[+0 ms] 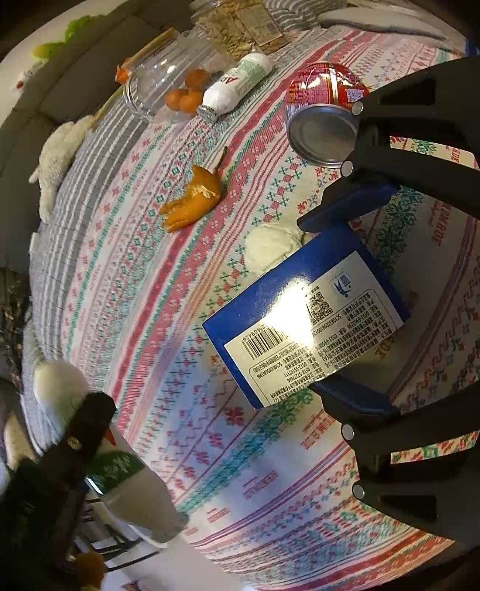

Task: Collect trash
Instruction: 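Grasp the white bottle with the left tool while the right tool grasps the blue box piece, then carry the white bottle and blue box piece in both tools to the bin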

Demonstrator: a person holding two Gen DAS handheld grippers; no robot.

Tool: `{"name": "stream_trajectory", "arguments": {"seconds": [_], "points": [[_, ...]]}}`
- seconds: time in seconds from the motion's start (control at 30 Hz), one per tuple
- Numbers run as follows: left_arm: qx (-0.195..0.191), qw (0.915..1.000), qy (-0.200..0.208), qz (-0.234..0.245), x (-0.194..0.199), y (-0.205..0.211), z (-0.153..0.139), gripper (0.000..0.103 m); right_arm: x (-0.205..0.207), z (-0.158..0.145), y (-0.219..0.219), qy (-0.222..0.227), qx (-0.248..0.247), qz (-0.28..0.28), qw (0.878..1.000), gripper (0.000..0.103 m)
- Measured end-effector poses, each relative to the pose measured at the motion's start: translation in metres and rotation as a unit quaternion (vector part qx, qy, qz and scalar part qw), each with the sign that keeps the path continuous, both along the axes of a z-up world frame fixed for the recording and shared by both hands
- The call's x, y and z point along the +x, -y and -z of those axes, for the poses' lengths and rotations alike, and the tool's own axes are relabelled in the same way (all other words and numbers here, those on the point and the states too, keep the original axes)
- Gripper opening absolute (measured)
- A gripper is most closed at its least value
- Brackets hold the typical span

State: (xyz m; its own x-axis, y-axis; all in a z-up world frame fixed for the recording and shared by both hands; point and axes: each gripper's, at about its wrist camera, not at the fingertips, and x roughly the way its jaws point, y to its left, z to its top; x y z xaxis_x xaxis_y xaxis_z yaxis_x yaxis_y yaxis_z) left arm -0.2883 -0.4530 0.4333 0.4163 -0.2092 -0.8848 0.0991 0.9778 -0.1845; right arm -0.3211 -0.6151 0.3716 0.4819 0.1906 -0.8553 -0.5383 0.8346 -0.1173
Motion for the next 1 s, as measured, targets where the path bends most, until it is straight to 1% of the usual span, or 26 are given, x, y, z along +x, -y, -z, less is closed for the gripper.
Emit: {"name": "stream_trajectory", "arguments": {"seconds": [0.13, 0.23, 0.33, 0.47, 0.6, 0.8, 0.9, 1.0], "points": [[-0.015, 0.9997, 0.014, -0.01, -0.004, -0.008, -0.006, 0.034, 0.0, -0.022, 0.009, 0.016, 0.048, 0.039, 0.998, 0.074], [-0.025, 0.9991, 0.028, -0.017, -0.006, -0.012, -0.012, 0.034, 0.001, -0.046, 0.018, 0.047, 0.083, 0.072, 0.993, 0.074], [-0.029, 0.9984, 0.044, -0.023, -0.009, -0.015, -0.018, 0.034, -0.001, -0.063, 0.02, 0.069, 0.108, 0.098, 0.987, 0.074], [-0.031, 0.9966, 0.069, -0.033, -0.012, -0.019, -0.025, 0.034, 0.005, -0.074, 0.018, 0.087, 0.131, 0.133, 0.979, 0.074], [-0.026, 0.9946, 0.088, -0.049, -0.016, -0.023, -0.027, 0.034, 0.011, -0.078, 0.017, 0.094, 0.144, 0.164, 0.971, 0.074], [-0.02, 0.9906, 0.117, -0.068, -0.023, -0.032, -0.028, 0.034, 0.014, -0.076, 0.01, 0.101, 0.155, 0.205, 0.961, 0.074], [-0.014, 0.9886, 0.128, -0.078, -0.026, -0.037, -0.029, 0.034, 0.015, -0.077, 0.003, 0.108, 0.162, 0.217, 0.957, 0.074], [-0.005, 0.9875, 0.134, -0.083, -0.028, -0.044, -0.029, 0.034, 0.015, -0.078, -0.007, 0.111, 0.166, 0.219, 0.955, 0.074]]}}
